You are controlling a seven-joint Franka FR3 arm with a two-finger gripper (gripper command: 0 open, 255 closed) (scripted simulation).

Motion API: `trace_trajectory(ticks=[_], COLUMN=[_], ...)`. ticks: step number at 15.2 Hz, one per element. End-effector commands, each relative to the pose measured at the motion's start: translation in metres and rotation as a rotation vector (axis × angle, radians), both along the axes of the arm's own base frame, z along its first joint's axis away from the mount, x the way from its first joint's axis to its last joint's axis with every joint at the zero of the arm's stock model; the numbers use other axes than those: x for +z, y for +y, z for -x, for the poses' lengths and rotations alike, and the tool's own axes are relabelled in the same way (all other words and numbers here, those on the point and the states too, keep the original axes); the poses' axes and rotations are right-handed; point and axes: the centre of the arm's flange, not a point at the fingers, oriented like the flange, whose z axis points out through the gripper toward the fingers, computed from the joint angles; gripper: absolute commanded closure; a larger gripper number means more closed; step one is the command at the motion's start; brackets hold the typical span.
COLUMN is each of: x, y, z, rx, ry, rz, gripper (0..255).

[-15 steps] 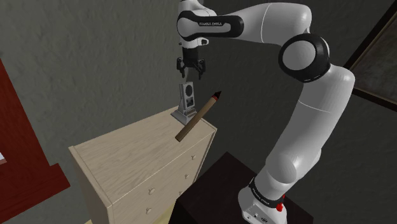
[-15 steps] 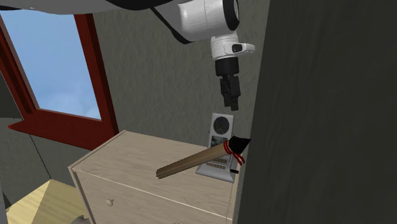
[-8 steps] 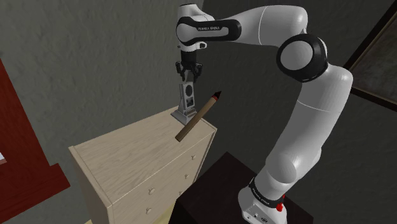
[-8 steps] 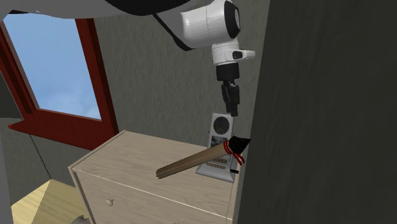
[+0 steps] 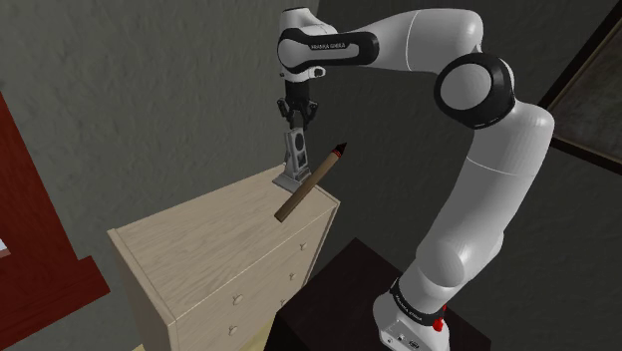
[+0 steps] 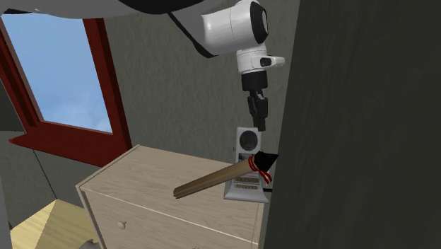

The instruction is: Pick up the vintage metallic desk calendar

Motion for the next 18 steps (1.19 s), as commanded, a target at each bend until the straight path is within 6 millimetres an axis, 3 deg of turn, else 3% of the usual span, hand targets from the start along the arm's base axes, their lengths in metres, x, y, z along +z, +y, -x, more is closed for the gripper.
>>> trace_trajectory(ticks=[1, 16, 18], x=[-0.029, 0.05, 0.051], y=[-0.001, -0.001, -0.001], z=[-0.005, -0.005, -0.005], rx=[-0.024, -0.024, -0.024], ry=[0.058, 0.058, 0.058], rz=[-0.014, -0.014, -0.014], gripper=[255, 255, 255])
